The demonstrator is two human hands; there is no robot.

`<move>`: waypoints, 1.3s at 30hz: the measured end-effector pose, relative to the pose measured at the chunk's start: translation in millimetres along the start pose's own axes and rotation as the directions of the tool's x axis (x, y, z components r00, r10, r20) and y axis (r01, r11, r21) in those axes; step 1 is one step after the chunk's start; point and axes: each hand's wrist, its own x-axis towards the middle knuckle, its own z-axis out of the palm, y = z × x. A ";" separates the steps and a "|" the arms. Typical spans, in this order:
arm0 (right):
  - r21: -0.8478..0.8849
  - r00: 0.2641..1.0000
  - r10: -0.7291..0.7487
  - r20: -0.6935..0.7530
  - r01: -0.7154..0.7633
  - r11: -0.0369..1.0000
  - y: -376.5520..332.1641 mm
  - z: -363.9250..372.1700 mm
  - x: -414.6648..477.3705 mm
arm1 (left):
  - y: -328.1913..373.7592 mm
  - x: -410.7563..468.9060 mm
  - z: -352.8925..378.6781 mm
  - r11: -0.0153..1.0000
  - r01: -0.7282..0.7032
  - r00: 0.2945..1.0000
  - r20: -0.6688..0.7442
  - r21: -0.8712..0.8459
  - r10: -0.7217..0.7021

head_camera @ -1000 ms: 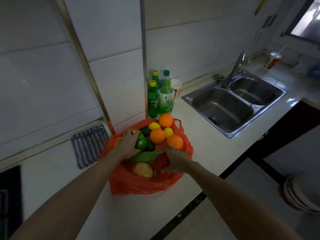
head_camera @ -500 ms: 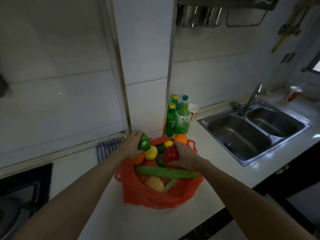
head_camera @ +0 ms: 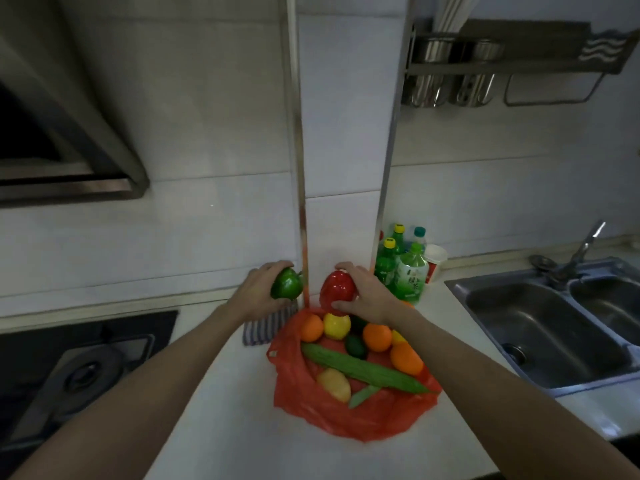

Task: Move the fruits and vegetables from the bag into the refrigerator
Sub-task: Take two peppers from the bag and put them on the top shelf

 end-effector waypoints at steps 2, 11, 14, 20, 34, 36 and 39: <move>0.047 0.999 -0.042 -0.022 0.043 0.998 -15.7 -2.2 6.5 | -1.3 -14.3 -9.8 1.000 0.015 0.998 -0.054 -0.026 -0.016; 0.155 0.975 -0.220 -0.015 0.220 0.963 -119.1 5.7 48.7 | -26.1 -107.5 -78.6 0.974 0.214 0.930 -0.291 -0.072 -0.226; 0.175 0.959 -0.283 0.018 0.276 0.945 -156.7 17.2 56.7 | -37.5 -145.6 -106.9 0.956 0.288 0.895 -0.341 -0.047 -0.286; 0.226 0.896 -0.435 0.091 0.407 0.885 -232.2 43.4 63.4 | -61.6 -225.7 -155.9 0.899 0.435 0.802 -0.435 -0.044 -0.409; 0.299 0.711 -0.681 0.175 0.621 0.725 -412.7 115.0 22.1 | -74.6 -413.7 -234.5 0.785 0.616 0.592 -0.618 -0.067 -0.517; 0.320 0.679 -0.711 0.182 0.643 0.696 -441.1 125.0 9.4 | -75.6 -444.3 -243.1 0.768 0.635 0.565 -0.627 -0.085 -0.537; 0.348 0.624 -0.748 0.226 0.665 0.661 -482.4 141.7 -11.4 | -76.2 -493.4 -253.8 0.731 0.674 0.518 -0.639 -0.104 -0.569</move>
